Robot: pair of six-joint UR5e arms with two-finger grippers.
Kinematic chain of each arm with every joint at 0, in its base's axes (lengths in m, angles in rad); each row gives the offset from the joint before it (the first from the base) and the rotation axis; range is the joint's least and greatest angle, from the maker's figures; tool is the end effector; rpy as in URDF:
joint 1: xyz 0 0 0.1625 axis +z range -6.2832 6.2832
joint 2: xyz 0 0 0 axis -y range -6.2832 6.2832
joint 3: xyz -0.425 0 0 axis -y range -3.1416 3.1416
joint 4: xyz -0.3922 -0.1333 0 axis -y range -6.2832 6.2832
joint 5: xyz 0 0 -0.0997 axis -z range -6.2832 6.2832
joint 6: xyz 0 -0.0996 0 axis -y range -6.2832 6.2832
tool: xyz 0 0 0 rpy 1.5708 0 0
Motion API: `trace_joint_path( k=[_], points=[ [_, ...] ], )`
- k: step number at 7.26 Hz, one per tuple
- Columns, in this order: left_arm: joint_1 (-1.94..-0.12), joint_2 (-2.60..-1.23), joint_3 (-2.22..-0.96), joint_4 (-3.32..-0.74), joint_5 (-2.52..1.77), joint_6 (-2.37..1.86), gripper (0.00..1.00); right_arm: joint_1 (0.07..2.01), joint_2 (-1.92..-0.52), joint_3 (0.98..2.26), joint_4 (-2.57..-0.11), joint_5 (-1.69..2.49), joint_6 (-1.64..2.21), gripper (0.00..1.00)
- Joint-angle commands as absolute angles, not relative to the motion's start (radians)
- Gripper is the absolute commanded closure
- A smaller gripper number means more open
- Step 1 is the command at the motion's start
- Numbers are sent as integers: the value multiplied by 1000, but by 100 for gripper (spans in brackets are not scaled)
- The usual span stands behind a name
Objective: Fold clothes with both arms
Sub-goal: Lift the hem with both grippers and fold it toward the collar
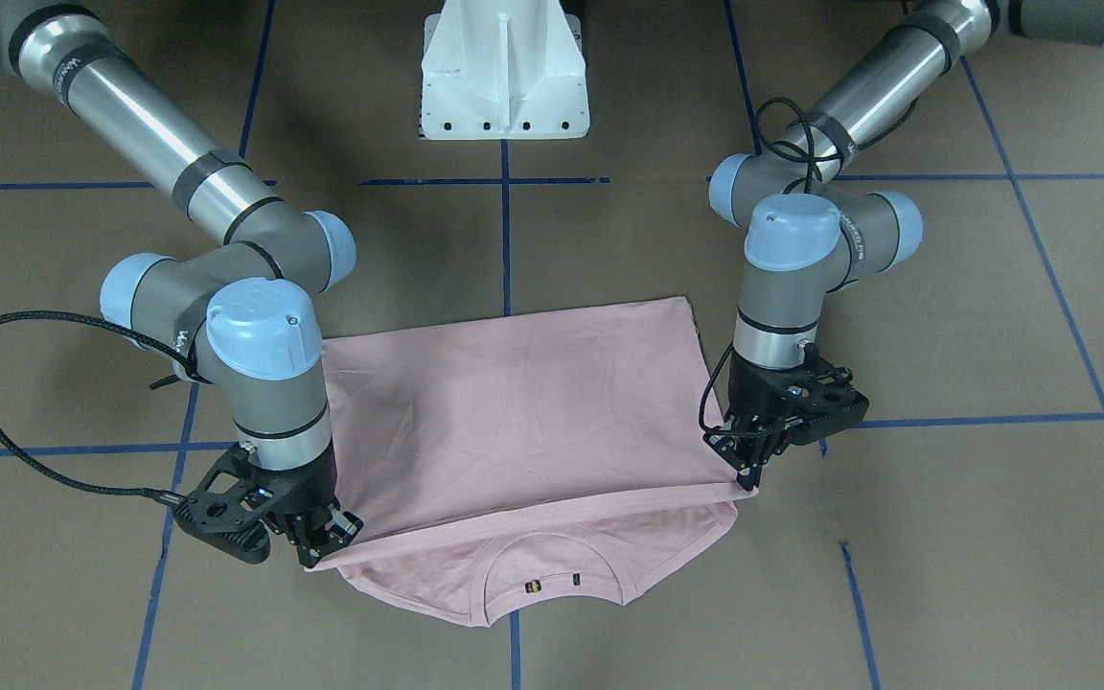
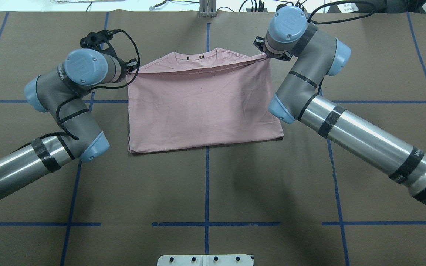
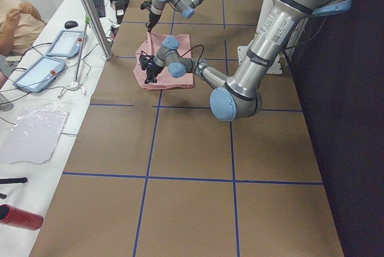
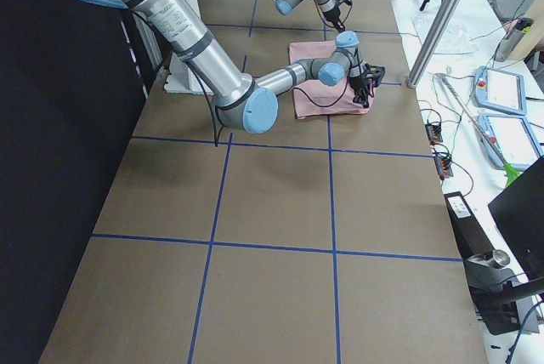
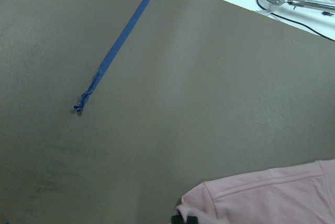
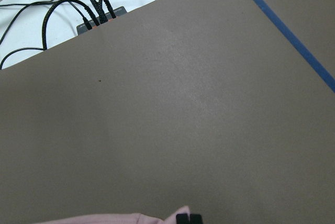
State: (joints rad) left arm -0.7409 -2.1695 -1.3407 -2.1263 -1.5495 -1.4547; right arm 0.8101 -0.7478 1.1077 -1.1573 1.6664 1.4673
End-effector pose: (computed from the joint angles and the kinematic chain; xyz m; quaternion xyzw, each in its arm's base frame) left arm 0.4582 -0.6027 0.3527 0.1939 0.4015 -0.2796 0.8503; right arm -0.4752 -0.6788 0.3147 0.1264 -0.3576 0.3032 0.8742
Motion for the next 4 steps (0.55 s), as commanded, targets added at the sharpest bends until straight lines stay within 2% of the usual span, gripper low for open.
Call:
trace_joint_path(
  k=[1,2,3,4],
  points=[
    [-741,-2171,-1330,-2154,-1549,-1457,100,808,-735,1098,-1157,1667,1445,100],
    [-741,-2171,-1330,-2154,-1549,-1456,100,802,-735,1098,-1157,1667,1445,100],
    [-741,-2168,-1330,-2154,-1549,-1456,93,793,-738,1095,-1157,1663,1442,95],
    [-742,-2163,-1330,-2154,-1549,-1454,82,789,-714,1057,-1158,1661,1440,35]
  ],
)
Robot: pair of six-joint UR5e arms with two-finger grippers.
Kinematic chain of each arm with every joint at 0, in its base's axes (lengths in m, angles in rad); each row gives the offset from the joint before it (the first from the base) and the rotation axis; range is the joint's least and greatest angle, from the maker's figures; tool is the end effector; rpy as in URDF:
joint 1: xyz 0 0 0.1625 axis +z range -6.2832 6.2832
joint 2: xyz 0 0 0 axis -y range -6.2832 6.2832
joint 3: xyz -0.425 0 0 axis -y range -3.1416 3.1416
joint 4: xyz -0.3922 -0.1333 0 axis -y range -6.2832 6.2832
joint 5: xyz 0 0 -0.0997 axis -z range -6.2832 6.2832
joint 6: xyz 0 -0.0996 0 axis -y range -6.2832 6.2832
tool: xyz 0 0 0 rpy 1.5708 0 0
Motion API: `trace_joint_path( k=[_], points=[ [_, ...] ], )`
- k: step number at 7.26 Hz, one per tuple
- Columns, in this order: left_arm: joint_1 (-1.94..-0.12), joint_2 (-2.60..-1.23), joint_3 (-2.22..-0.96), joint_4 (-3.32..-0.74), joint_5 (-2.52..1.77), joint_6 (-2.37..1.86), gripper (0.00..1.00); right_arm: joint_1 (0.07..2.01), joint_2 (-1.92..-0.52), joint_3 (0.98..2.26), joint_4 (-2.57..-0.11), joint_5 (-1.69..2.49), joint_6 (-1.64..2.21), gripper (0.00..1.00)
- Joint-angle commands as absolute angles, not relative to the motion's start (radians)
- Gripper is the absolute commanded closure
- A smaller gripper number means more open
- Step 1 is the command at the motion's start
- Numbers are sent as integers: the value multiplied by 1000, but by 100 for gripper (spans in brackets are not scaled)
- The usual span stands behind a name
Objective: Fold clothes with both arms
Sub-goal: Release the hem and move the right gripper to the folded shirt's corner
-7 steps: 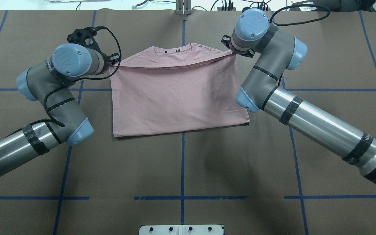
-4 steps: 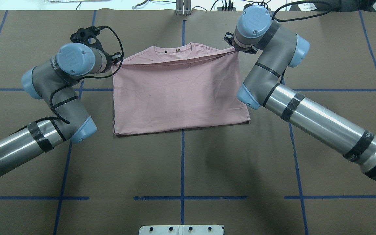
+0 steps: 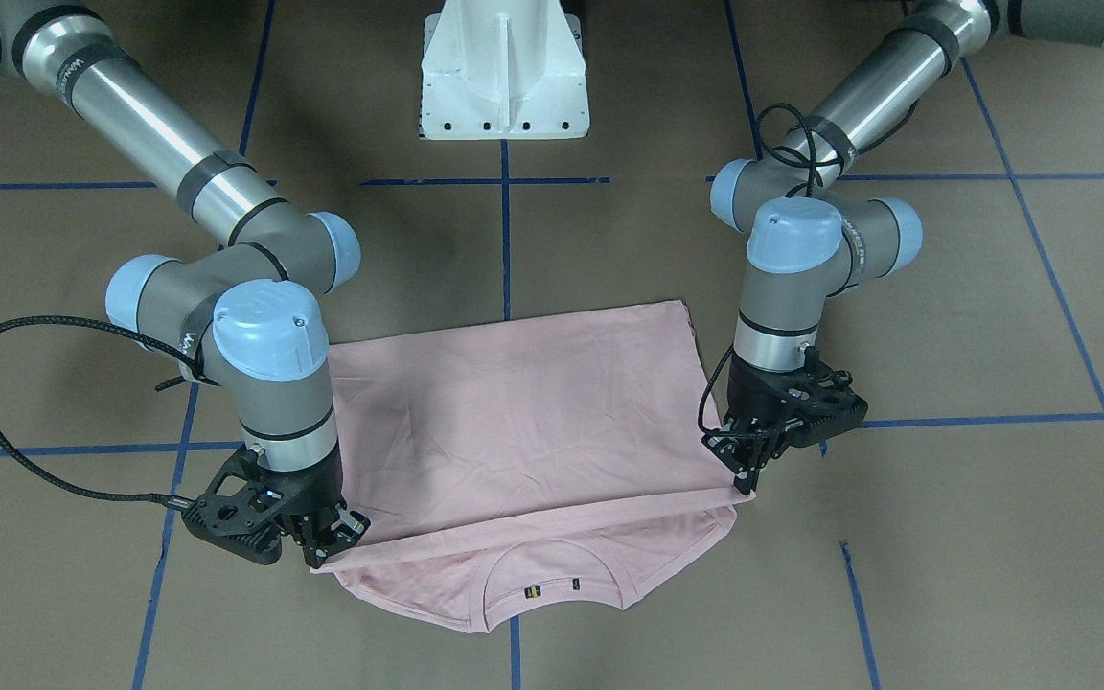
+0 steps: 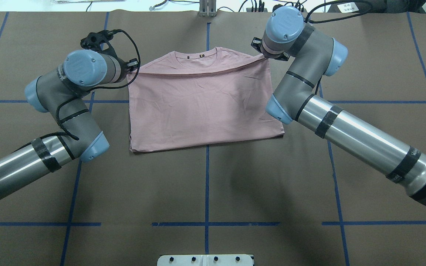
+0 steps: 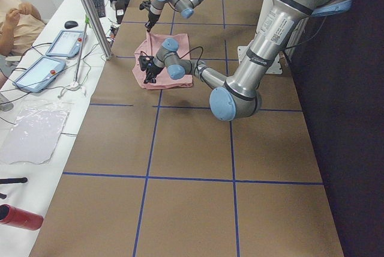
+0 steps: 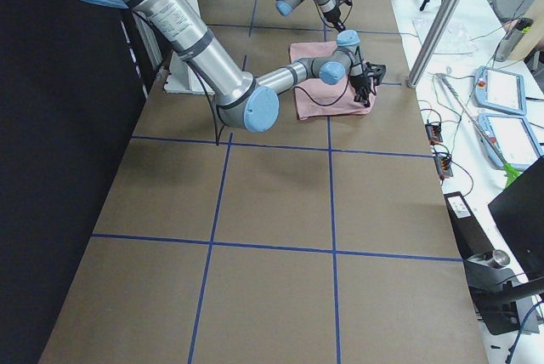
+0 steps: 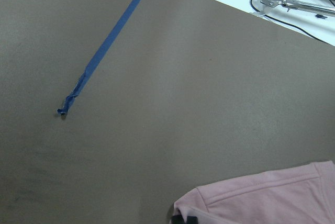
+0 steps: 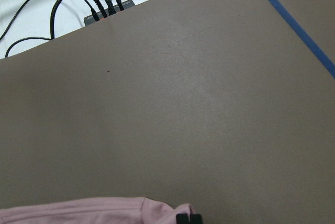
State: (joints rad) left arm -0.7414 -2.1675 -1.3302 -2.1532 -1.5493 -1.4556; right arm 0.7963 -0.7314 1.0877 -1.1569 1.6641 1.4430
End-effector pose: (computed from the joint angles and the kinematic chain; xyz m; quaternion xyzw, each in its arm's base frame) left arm 0.4585 -0.6034 0.3557 0.1965 0.4074 -0.2793 0.8470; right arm -0.4880 -0.6761 0.3113 0.1286 -0.3552 0.2872 0.8803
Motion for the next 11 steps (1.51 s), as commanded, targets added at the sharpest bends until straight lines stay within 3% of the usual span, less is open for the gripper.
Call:
trace_joint_path(
  k=[1,4,7,10,11],
  points=[
    [-749,-2155,-1330,-2170,-1552,-1456,79,790,-709,1065,-1157,1661,1442,0],
    [-753,-2089,-1380,-2246,-1560,-1459,74,816,-809,1223,-1152,1672,1450,0],
    [-753,-2082,-1391,-2246,-1600,-1466,72,676,-1134,1605,-1152,1680,1603,0],
    [-750,-2083,-1394,-2246,-1600,-1511,72,583,-1232,1683,-1152,1668,1804,0],
    [-749,-2083,-1394,-2246,-1600,-1509,72,581,-1235,1681,-1152,1672,1804,6]
  ],
)
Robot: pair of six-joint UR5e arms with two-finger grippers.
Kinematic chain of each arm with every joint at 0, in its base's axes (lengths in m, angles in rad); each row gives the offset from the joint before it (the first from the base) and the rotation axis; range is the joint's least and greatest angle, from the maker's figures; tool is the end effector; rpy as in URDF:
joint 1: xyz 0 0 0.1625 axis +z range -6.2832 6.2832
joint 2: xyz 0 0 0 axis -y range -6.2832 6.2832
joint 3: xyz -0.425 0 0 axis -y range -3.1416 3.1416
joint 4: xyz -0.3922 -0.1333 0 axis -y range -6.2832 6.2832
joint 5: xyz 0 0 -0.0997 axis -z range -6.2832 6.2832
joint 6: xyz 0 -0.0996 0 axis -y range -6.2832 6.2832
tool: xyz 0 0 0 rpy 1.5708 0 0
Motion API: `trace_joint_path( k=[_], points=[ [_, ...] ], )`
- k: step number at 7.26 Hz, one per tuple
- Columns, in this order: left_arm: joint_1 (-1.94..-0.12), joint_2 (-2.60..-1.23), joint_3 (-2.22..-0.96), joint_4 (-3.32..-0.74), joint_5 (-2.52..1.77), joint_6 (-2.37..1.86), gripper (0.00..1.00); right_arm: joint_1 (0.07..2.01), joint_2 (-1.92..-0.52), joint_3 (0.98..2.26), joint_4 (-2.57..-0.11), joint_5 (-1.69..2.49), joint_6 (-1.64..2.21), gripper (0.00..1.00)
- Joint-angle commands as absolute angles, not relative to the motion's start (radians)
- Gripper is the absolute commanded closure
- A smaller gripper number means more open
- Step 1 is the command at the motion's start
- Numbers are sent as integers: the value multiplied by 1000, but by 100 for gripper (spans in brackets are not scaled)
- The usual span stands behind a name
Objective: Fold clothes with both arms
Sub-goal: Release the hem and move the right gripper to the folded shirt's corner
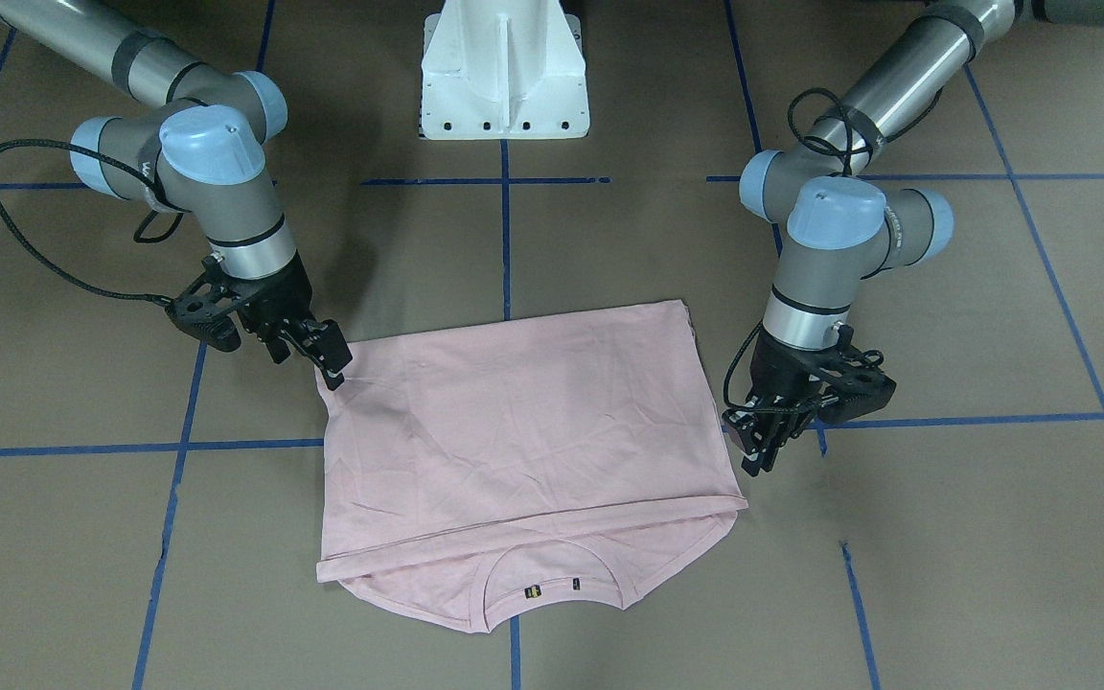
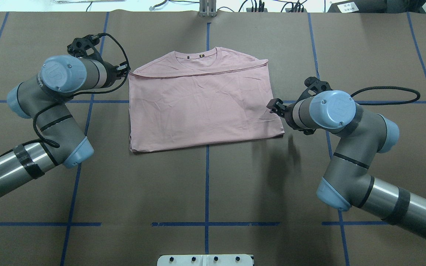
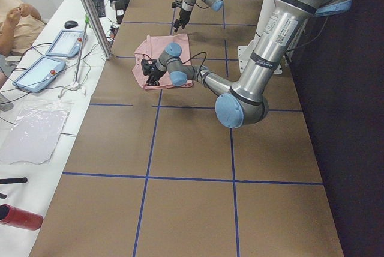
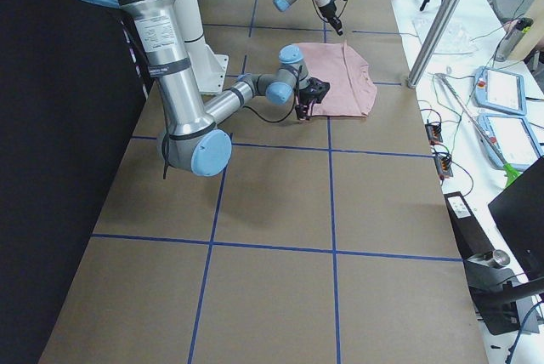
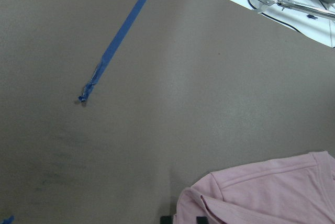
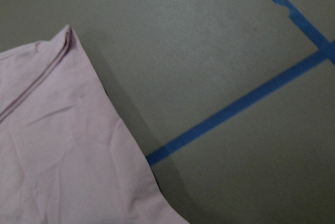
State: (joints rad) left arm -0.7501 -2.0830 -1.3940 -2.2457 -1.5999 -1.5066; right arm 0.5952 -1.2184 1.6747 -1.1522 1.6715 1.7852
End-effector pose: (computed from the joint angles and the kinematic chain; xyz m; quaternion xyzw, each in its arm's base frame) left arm 0.4349 -0.5835 0.3723 0.1799 0.4494 -0.2876 0.8264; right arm -0.4598 -0.4602 0.3756 0.0353 -0.4241 0.3367 0.8400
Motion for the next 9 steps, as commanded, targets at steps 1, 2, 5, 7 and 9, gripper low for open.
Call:
trace_joint_path(
  k=[1,2,5,7,9],
  points=[
    [-749,-2085,-1394,-2246,-1600,-1511,72,581,-1235,1680,-1154,1675,1804,23],
    [-749,-2085,-1399,-2244,-1600,-1511,72,578,-1238,1684,-1154,1680,1805,30],
    [-750,-2082,-1413,-2243,-1601,-1512,72,549,-1239,1686,-1154,1677,1825,71],
    [-750,-2082,-1427,-2235,-1601,-1516,72,546,-1238,1690,-1154,1680,1822,100],
    [-752,-2082,-1428,-2235,-1601,-1516,72,552,-1242,1727,-1154,1693,1815,100]
  ],
)
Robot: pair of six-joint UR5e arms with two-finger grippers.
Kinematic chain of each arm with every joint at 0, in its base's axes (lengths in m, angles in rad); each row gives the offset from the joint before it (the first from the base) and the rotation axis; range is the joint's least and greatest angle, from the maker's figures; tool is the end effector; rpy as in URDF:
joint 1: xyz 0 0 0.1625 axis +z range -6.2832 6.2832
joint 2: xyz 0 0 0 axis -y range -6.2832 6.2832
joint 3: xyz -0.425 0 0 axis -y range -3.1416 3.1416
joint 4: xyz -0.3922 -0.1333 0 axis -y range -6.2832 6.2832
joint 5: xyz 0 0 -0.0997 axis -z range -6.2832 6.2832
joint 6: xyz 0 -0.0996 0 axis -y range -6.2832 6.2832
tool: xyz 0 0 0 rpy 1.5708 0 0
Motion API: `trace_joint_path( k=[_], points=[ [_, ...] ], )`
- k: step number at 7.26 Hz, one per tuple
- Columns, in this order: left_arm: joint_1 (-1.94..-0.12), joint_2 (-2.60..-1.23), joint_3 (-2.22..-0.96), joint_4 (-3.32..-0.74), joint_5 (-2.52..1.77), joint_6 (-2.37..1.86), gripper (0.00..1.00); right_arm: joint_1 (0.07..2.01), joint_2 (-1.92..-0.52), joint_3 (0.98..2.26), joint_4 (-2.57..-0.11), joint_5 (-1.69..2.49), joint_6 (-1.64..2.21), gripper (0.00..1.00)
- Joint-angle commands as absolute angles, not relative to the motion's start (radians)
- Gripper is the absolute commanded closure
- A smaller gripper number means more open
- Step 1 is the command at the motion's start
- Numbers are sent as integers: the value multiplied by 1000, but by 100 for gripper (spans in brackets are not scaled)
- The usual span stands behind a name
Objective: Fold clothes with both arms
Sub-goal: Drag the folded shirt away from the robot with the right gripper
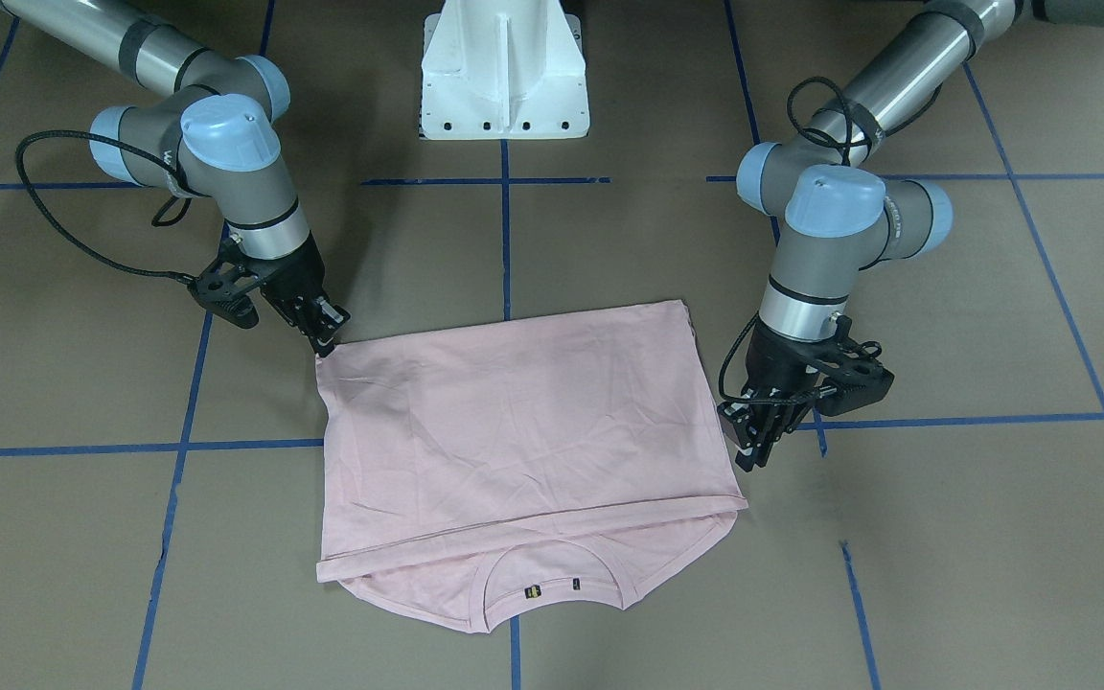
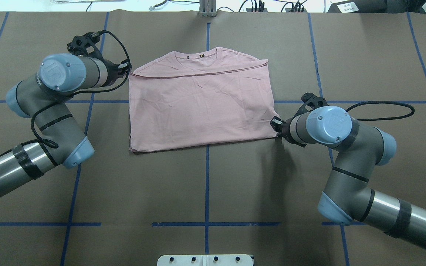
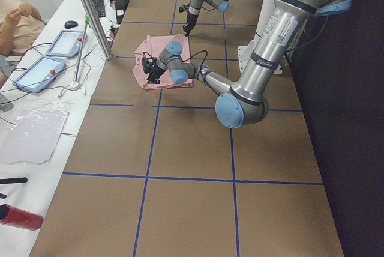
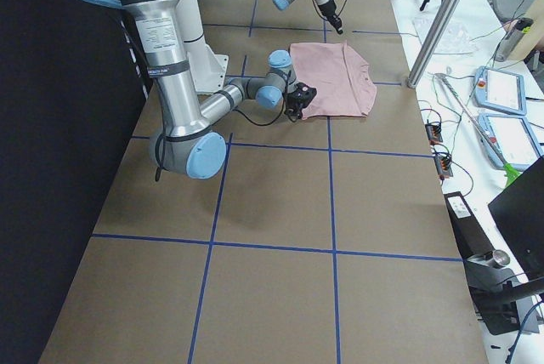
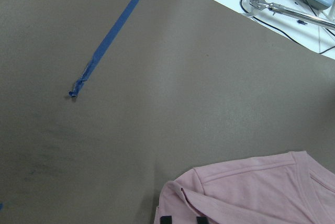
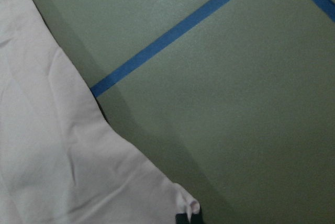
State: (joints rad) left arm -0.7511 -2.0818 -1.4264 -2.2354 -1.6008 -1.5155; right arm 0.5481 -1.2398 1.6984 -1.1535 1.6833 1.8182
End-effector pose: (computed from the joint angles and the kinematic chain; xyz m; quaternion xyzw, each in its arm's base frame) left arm 0.4305 -0.5802 0.3582 0.1814 0.4586 -0.2896 0.8203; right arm -0.4738 -0.4323 0.3776 0.0131 -0.4263 0.3283 0.8428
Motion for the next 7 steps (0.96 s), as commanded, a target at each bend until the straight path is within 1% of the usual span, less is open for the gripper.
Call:
trace_joint_path(
  k=[1,2,3,4,5,6,7],
  points=[
    [-752,-2082,-1440,-2233,-1603,-1516,72,551,-1308,1831,-1163,1700,1816,100],
    [-747,-2077,-1460,-2232,-1605,-1516,72,507,-1436,1971,-1160,1718,1821,100],
    [-747,-2071,-1477,-2233,-1644,-1516,72,420,-1565,2147,-1164,1732,1825,100],
    [-746,-2069,-1503,-2240,-1696,-1516,72,337,-1680,2249,-1163,1785,1856,100],
    [-741,-2069,-1509,-2246,-1750,-1523,71,289,-1707,2278,-1163,1875,1909,100],
    [-739,-2068,-1563,-2244,-1800,-1526,65,220,-1736,2276,-1166,1902,1931,100],
    [-741,-2042,-1601,-2244,-1886,-1522,65,116,-1774,2260,-1166,1887,1939,100]
  ],
)
